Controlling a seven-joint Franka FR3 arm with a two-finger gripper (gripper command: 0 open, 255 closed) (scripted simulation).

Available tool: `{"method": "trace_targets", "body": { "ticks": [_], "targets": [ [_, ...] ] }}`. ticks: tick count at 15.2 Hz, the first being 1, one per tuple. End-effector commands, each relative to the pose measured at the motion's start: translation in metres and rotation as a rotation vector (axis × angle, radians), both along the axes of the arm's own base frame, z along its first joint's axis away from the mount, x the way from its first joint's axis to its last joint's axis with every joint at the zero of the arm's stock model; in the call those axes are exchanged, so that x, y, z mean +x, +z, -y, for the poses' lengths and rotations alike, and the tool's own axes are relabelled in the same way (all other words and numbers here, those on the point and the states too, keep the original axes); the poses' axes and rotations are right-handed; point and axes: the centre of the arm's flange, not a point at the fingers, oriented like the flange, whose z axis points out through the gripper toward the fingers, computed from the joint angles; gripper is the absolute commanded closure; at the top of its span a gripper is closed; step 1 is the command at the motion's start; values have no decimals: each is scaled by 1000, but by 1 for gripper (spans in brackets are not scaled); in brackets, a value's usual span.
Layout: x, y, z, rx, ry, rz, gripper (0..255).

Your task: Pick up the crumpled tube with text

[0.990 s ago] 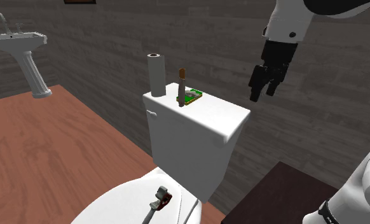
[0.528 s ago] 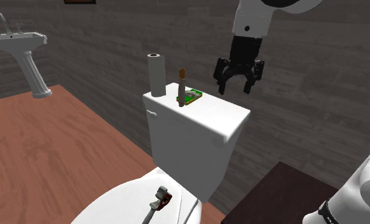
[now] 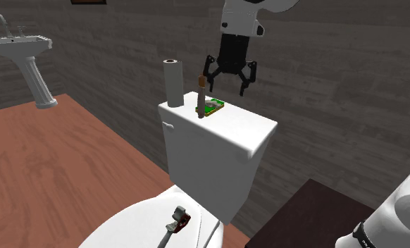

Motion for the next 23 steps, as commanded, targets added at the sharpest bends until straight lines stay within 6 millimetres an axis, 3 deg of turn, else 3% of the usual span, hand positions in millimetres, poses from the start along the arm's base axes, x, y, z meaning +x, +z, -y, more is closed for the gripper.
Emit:
{"method": "trace_targets", "body": {
  "ticks": [1,6,12,21,22,23],
  "targets": [
    [27,3,0,8,-109,-18,0],
    [92,1,9,27,-359,-59,0],
    [160,-4,40,47,-644,-105,0],
    [160,-44,40,47,-644,-105,0],
    [160,-44,40,47,-644,-105,255],
    [160,-44,40,47,-644,-105,255]
  ]
}}
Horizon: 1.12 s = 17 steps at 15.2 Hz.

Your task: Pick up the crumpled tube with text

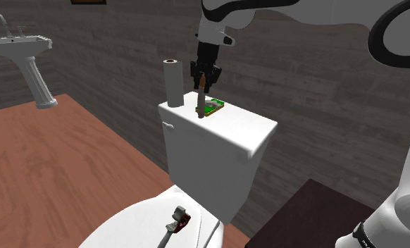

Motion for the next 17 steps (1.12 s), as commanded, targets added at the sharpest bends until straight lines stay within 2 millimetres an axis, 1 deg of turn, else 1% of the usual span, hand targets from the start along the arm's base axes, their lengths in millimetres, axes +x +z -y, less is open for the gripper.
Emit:
{"method": "trace_targets", "body": {
  "ticks": [1,8,17],
  "targets": [
    [0,-1,0,0,0,0,255],
    [0,-1,0,0,0,0,255],
    [0,47,0,0,0,0,255]
  ]
}}
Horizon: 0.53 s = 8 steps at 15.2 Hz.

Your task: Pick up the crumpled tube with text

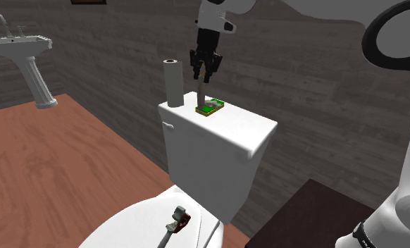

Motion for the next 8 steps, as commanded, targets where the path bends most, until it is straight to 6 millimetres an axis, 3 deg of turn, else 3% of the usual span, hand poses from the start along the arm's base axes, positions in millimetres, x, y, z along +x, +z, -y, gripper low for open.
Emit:
{"method": "trace_targets", "body": {
  "ticks": [1,6,8],
  "targets": [
    [0,11,1,0,0,-1,255],
    [0,37,1,0,0,-1,255],
    [0,38,1,0,0,-1,255]
  ]
}}
